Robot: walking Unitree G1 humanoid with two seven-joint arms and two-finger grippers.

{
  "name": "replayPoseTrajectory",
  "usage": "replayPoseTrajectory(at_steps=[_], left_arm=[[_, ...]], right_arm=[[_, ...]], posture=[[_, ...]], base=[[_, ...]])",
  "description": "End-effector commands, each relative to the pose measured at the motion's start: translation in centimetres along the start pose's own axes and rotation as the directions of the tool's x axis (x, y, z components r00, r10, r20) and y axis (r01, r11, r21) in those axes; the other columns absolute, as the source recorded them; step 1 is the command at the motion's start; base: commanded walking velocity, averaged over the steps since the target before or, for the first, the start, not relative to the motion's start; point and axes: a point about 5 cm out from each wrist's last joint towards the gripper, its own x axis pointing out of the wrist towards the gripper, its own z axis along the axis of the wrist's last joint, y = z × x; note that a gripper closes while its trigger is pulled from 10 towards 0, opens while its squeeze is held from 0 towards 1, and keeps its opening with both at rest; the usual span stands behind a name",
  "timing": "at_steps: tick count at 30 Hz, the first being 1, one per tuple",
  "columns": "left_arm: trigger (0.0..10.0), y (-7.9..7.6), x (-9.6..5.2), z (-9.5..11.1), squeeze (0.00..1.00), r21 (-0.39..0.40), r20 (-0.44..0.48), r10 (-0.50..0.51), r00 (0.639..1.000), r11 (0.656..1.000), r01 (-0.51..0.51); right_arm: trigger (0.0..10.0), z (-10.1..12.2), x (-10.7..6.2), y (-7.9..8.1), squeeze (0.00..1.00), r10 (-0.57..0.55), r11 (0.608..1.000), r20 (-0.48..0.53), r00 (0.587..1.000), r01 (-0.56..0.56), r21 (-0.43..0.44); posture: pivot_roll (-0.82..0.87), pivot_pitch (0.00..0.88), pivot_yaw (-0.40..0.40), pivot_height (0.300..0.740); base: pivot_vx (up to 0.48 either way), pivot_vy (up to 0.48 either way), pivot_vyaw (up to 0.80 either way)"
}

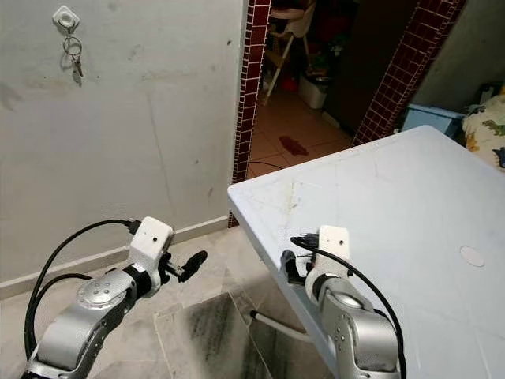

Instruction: Hang keys on a hook

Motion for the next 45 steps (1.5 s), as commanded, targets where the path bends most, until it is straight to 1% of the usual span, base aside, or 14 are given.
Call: replayPoseTrajectory(at_steps=[1, 5, 17, 18, 19, 20, 23, 24, 25, 29, 39, 40, 41, 45], left_arm=[[10.0, -0.2, 0.1, 0.2, 0.00, 0.015, 0.004, -0.008, 1.000, 1.000, 0.008], [10.0, -0.1, 0.2, 0.4, 0.00, 0.017, 0.007, -0.004, 1.000, 1.000, 0.004], [10.0, 0.2, 0.1, 0.3, 0.00, 0.026, 0.011, 0.011, 1.000, 1.000, -0.011], [10.0, 0.2, 0.1, 0.3, 0.00, 0.027, 0.011, 0.011, 1.000, 1.000, -0.011], [10.0, 0.2, 0.1, 0.3, 0.00, 0.027, 0.011, 0.011, 1.000, 1.000, -0.011], [10.0, 0.2, 0.1, 0.3, 0.00, 0.027, 0.010, 0.011, 1.000, 1.000, -0.011], [10.0, 0.2, 0.2, 0.3, 0.00, 0.027, 0.012, 0.012, 1.000, 1.000, -0.012], [10.0, 0.2, 0.2, 0.3, 0.00, 0.028, 0.013, 0.014, 1.000, 1.000, -0.014], [10.0, 0.2, 0.2, 0.3, 0.00, 0.029, 0.013, 0.015, 1.000, 0.999, -0.015], [10.0, 0.3, 0.2, 0.4, 0.00, 0.029, 0.019, 0.024, 1.000, 0.999, -0.024], [10.0, 0.4, 0.3, 0.5, 0.00, 0.033, 0.026, 0.039, 0.999, 0.999, -0.040], [10.0, 0.4, 0.3, 0.5, 0.00, 0.032, 0.027, 0.041, 0.999, 0.999, -0.042], [10.0, 0.4, 0.3, 0.5, 0.00, 0.031, 0.028, 0.042, 0.999, 0.999, -0.043], [10.0, 0.5, 0.4, 0.6, 0.00, 0.032, 0.029, 0.045, 0.999, 0.998, -0.046]], right_arm=[[1.3, -0.7, 0.4, 0.6, 0.00, 0.027, 1.000, -0.045, 0.999, -0.027, 0.002], [0.0, -0.7, 0.8, 1.1, 0.00, 0.044, 0.999, -0.049, 0.998, -0.044, 0.004], [0.3, 0.1, 1.8, 1.2, 0.00, 0.026, 1.000, -0.011, 1.000, -0.026, 0.001], [2.0, 0.1, 1.8, 1.1, 0.00, 0.018, 1.000, -0.006, 1.000, -0.018, -0.003], [2.0, 0.2, 1.8, 1.0, 0.00, 0.013, 1.000, -0.003, 1.000, -0.013, -0.006], [3.3, 0.2, 1.8, 0.9, 0.00, 0.008, 1.000, 0.001, 1.000, -0.008, -0.010], [3.6, 0.3, 1.9, 0.7, 0.00, -0.012, 1.000, 0.017, 1.000, 0.013, -0.018], [4.7, 0.5, 1.9, 0.6, 0.00, -0.024, 0.999, 0.028, 0.999, 0.025, -0.029], [8.7, 0.5, 1.9, 0.5, 0.00, -0.026, 0.999, 0.032, 0.999, 0.027, -0.033], [10.0, 1.1, 2.1, 0.3, 0.00, -0.046, 0.997, 0.077, 0.996, 0.050, -0.058], [10.0, 3.1, 2.0, -0.3, 0.00, -0.105, 0.990, 0.188, 0.976, 0.120, -0.069], [10.0, 3.3, 1.9, -0.4, 0.08, -0.112, 0.989, 0.198, 0.974, 0.128, -0.071], [10.0, 3.5, 1.8, -0.3, 1.00, -0.109, 0.989, 0.206, 0.972, 0.127, -0.073], [10.0, 3.5, 1.5, -0.3, 1.00, -0.111, 0.989, 0.197, 0.974, 0.129, -0.077]], posture=[[0.11, 0.022, -0.112, 0.740], [0.12, 0.021, -0.114, 0.740], [0.13, 0.011, -0.113, 0.740], [0.13, 0.010, -0.112, 0.740], [0.13, 0.010, -0.112, 0.740], [0.13, 0.010, -0.112, 0.740], [0.12, 0.012, -0.110, 0.740], [0.12, 0.013, -0.109, 0.740], [0.12, 0.013, -0.109, 0.740], [0.12, 0.017, -0.109, 0.740], [0.12, 0.022, -0.109, 0.740], [0.12, 0.022, -0.109, 0.740], [0.12, 0.021, -0.111, 0.740], [0.12, 0.023, -0.113, 0.740]], base=[[0.000, 0.000, 0.00], [0.000, 0.000, 0.00], [0.000, 0.000, 0.00], [0.000, 0.000, 0.00], [0.000, 0.000, 0.00], [0.000, 0.000, 0.00], [0.000, 0.000, 0.00], [0.000, 0.000, 0.00], [0.000, 0.000, 0.00], [0.000, 0.000, 0.00], [0.000, 0.000, 0.00], [0.000, 0.000, 0.00], [0.000, 0.000, 0.00], [0.000, 0.000, 0.00]])
